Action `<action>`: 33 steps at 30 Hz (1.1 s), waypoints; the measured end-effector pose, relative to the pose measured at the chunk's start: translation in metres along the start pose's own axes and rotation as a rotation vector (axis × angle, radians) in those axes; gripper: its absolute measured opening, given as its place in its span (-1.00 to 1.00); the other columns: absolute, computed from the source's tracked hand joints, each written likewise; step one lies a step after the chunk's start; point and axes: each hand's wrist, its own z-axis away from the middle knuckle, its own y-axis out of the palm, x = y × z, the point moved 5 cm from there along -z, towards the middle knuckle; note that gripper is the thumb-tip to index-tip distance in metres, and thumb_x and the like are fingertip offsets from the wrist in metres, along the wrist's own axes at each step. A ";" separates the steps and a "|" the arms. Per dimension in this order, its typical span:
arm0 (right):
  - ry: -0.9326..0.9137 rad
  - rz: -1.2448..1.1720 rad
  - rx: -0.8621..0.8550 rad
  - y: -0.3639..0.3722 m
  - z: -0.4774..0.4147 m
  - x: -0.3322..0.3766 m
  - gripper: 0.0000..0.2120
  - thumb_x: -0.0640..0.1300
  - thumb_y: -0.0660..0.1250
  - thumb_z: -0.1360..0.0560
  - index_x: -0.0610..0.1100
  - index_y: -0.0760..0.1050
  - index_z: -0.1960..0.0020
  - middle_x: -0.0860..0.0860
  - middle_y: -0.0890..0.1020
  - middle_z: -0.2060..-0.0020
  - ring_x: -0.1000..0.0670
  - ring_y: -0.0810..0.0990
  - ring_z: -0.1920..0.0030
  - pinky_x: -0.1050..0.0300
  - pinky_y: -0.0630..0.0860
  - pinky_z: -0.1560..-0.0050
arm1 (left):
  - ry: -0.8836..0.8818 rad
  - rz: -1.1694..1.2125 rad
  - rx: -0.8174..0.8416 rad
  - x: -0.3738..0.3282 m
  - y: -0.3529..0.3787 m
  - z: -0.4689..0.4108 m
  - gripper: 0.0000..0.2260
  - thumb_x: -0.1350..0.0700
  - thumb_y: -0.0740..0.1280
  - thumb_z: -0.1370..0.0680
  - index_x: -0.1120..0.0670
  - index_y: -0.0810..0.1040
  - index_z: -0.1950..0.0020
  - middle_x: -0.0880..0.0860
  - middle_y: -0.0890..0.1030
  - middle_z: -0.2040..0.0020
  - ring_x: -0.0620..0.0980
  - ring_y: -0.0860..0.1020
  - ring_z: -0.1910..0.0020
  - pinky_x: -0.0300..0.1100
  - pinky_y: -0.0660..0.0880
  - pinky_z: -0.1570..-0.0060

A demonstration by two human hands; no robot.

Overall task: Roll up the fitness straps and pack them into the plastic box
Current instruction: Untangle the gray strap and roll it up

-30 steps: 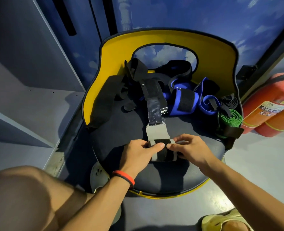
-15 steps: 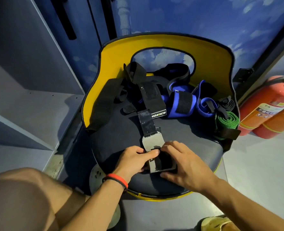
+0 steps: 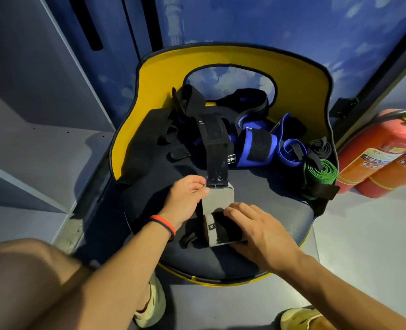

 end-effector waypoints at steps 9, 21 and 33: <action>0.209 -0.395 0.168 0.001 -0.019 -0.021 -0.33 0.16 0.55 -0.41 0.11 0.42 -0.46 0.16 0.49 -0.24 0.10 0.46 -0.24 0.19 0.44 -0.30 | 0.004 -0.048 -0.141 0.001 0.007 -0.012 -0.92 0.20 0.48 -0.51 0.06 0.62 0.14 0.03 0.67 0.22 -0.04 0.61 0.25 -0.08 0.60 0.13; 0.564 -0.909 0.268 0.000 -0.027 -0.033 -0.79 0.02 0.52 -0.47 0.24 0.61 -0.06 0.27 0.69 0.03 0.26 0.67 -0.01 0.30 0.57 -0.10 | -0.113 0.215 -0.110 0.006 0.003 0.018 -0.81 -0.09 0.41 -0.57 -0.03 0.71 -0.07 -0.10 0.73 0.02 -0.10 0.66 -0.05 -0.13 0.59 -0.11; 0.863 -1.014 0.090 0.002 -0.016 -0.032 -0.31 0.24 0.56 -0.19 -0.12 0.43 -0.14 -0.09 0.68 -0.01 -0.05 0.73 0.04 -0.06 0.71 0.05 | -0.092 -0.097 -0.091 0.005 0.012 0.057 -0.78 -0.19 0.42 -0.52 -0.07 0.62 0.00 -0.14 0.69 0.10 -0.20 0.63 0.09 -0.34 0.47 0.24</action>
